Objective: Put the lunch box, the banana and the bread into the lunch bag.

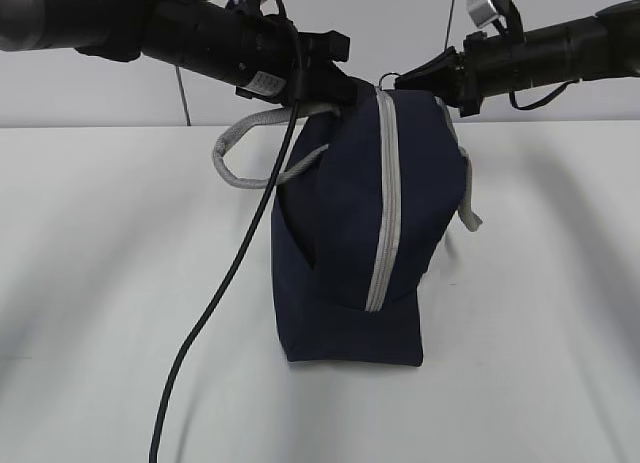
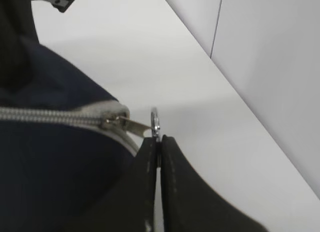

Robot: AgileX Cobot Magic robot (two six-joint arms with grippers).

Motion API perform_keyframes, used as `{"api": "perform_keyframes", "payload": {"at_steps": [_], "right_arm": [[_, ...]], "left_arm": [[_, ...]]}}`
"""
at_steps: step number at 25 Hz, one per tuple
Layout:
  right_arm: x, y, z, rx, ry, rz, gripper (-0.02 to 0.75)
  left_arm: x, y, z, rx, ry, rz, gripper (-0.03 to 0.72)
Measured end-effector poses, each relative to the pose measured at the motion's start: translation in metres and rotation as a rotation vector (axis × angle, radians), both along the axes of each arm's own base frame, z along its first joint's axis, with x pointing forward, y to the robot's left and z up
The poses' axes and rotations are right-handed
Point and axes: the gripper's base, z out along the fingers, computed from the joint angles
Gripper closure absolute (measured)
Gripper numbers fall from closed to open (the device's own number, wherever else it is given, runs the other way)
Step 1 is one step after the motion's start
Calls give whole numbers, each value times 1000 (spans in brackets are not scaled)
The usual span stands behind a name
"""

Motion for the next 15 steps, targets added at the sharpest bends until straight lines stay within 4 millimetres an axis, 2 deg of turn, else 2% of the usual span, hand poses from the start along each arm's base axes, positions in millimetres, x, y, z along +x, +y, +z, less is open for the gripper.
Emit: {"api": "perform_keyframes", "payload": {"at_steps": [3,5,9,15], "right_arm": [[-2,-21,1,0,-30,-2,738],[-3,-28,2,17,-35,3,738],[-2,-27,0,20,-35,9,738],[3,-12,-10,67,-26,6,738]], "left_arm": [[0,0,0,0,0,0,671],[-1,-1,0,-7,3,0,671],[-1,-2,0,-8,4,-5,671],[-3,-2,0,-1,0,-28,671]]}}
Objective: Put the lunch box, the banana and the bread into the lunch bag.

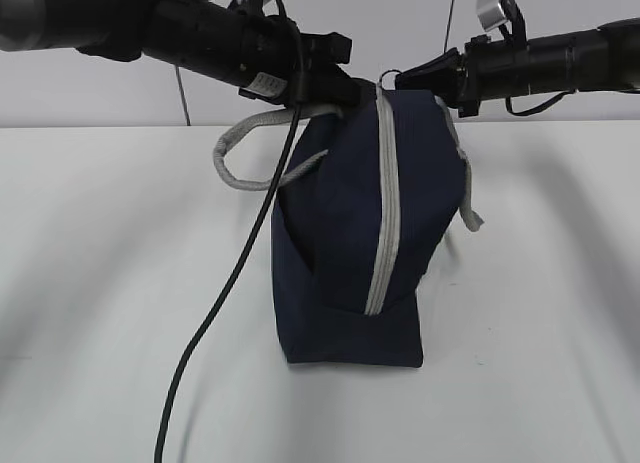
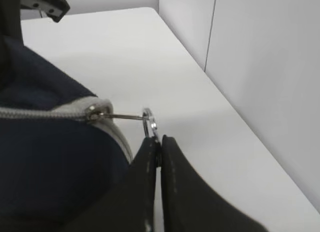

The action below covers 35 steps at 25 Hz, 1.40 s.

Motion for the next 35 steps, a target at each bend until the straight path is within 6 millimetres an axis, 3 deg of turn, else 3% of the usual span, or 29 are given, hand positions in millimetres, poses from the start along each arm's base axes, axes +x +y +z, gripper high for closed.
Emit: {"api": "perform_keyframes", "payload": {"at_steps": [10,35], "right_arm": [[2,20,-8,19,12,18,738],[-4,21,-22,-103,205,36,738]], "left_arm": [[1,0,6,14,-39,-31,671],[2,0,12,29,-66,-50,672]]}}
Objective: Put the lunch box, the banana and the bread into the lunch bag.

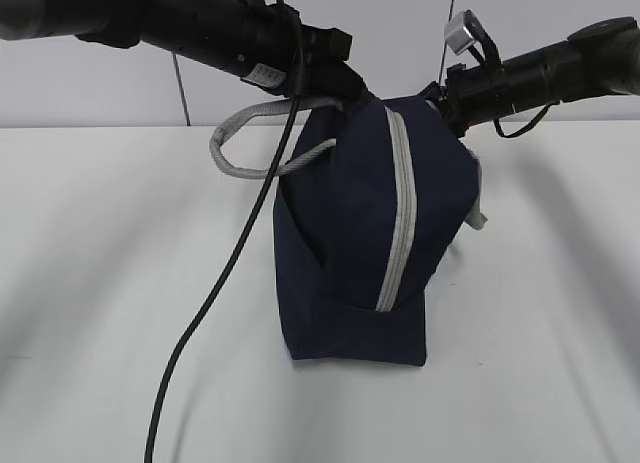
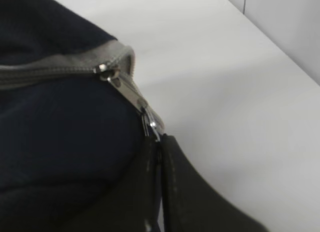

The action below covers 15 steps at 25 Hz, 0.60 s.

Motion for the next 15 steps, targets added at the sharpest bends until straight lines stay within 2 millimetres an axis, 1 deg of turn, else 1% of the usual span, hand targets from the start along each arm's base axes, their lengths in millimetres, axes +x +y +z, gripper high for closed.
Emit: {"api": "perform_keyframes", "payload": {"at_steps": [11,12,13,14,15], "right_arm": [[0,1,1,25,55,-22,734],[0,0,1,28,64,-29,720],[1,0,1,29,74,-41,684],[1,0,0,22,84,-55,637],[2,-1,-1,21,101,-72,562]], "left_arm": [[-1,0,0,1,4,-7,666],[-1,0,0,0,5,-10,647],[-1,-1,0,-3,9,-13,606],[-2,-1,2,-11,11,-17,552],[-2,-1,3,-16,13,-20,463]]}}
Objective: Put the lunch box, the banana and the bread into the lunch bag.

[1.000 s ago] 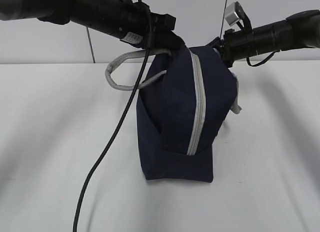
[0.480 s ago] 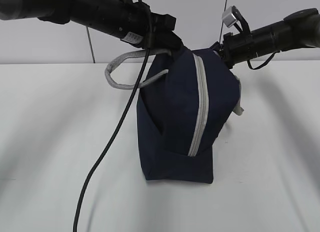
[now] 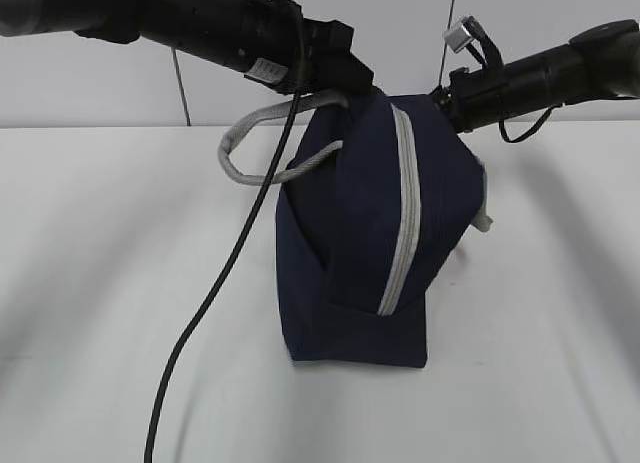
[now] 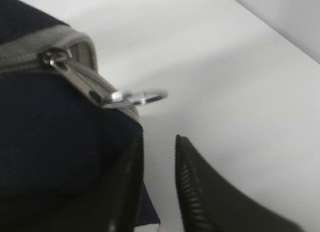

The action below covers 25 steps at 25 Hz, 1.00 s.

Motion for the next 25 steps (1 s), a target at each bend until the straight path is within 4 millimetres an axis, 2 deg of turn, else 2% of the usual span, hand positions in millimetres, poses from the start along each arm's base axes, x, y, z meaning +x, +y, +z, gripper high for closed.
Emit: {"api": "perform_keyframes", "payload": {"at_steps": [3,4,6,11,14,21,25], "right_arm": [[2,-3,-1,15,25,-39,322],[3,-4,-1,22,27,-48,260],[3,-5,0,42,31,-61,196],[1,-16,18,42,59,-105,164],[-4,-23,33,11,97,-137,160],[-12,-23,66,101,363,-305,158],[-17,-24,77,135,522,-402,158]], "left_arm": [[-1,-1,1,-10,6,-6,191],[-1,-1,1,-11,10,-12,125],[-1,1,1,-14,21,-10,64],[3,21,11,-23,42,19,40],[1,36,22,40,20,30,45],[-16,65,38,316,82,116,66],[-25,72,45,370,148,153,98]]}}
